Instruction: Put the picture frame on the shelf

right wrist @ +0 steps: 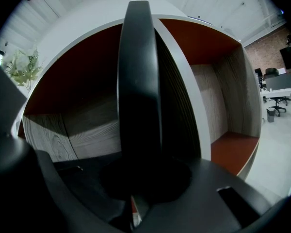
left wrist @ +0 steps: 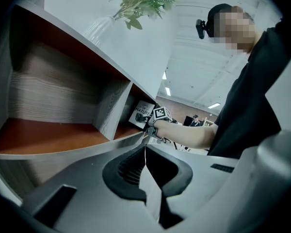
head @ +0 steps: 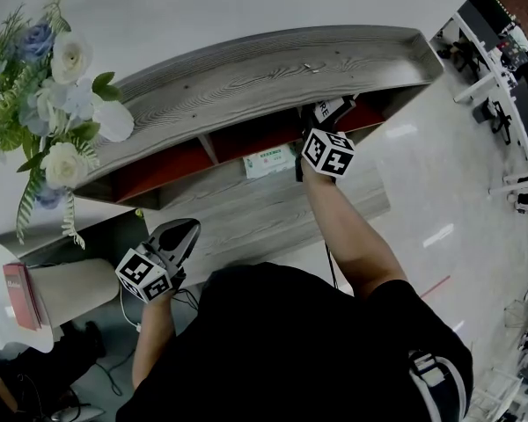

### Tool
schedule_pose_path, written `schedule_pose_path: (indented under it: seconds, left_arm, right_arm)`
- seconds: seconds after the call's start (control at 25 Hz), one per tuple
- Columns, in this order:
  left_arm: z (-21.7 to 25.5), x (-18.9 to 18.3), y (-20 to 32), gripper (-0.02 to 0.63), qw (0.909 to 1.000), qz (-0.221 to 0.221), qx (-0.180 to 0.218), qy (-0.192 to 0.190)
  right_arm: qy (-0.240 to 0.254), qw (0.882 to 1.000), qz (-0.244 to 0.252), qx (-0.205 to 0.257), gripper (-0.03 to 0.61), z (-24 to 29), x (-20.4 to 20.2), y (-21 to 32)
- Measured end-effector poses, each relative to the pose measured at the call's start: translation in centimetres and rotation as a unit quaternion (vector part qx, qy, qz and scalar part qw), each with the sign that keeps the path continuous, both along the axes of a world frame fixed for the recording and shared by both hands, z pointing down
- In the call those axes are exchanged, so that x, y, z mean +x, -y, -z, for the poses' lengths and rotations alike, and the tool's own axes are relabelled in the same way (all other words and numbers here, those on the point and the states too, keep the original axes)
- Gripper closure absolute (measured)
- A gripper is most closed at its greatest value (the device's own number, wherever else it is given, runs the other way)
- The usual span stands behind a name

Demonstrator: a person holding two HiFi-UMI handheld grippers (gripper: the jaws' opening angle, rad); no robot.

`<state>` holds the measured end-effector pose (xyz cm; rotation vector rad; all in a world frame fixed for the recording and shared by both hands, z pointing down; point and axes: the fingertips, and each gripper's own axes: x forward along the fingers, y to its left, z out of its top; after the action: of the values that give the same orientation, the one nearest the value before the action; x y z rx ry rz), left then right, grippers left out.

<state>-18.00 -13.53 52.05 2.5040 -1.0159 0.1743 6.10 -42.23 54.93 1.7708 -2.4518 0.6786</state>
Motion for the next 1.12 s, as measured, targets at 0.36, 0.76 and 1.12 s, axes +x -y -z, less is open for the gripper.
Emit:
schedule_pose_path:
  seconds: [0.36,0.76,1.12]
  left_arm:
    - [0.0,0.1,-0.2,0.594,1.0000,-0.002,-0.001,-0.008]
    - [0.2,0.4,-0.5,0.594,0.9999,-0.005,0.002,-0.009]
    - [0.3,0.6,-0.9,0.594,0.9999,-0.004,0.000,-0.013]
  right_arm:
    - [0.005,1.000,0.001,-0.002,0.552,-0.3,0.1,-0.6]
    - [0.004,1.000,-0.004,-0.003,0.524,-0.2,0.2,-1.1]
    - [0.000,1.000,-0.003,-0.005,0.506,-0.3,0.6,-1.9]
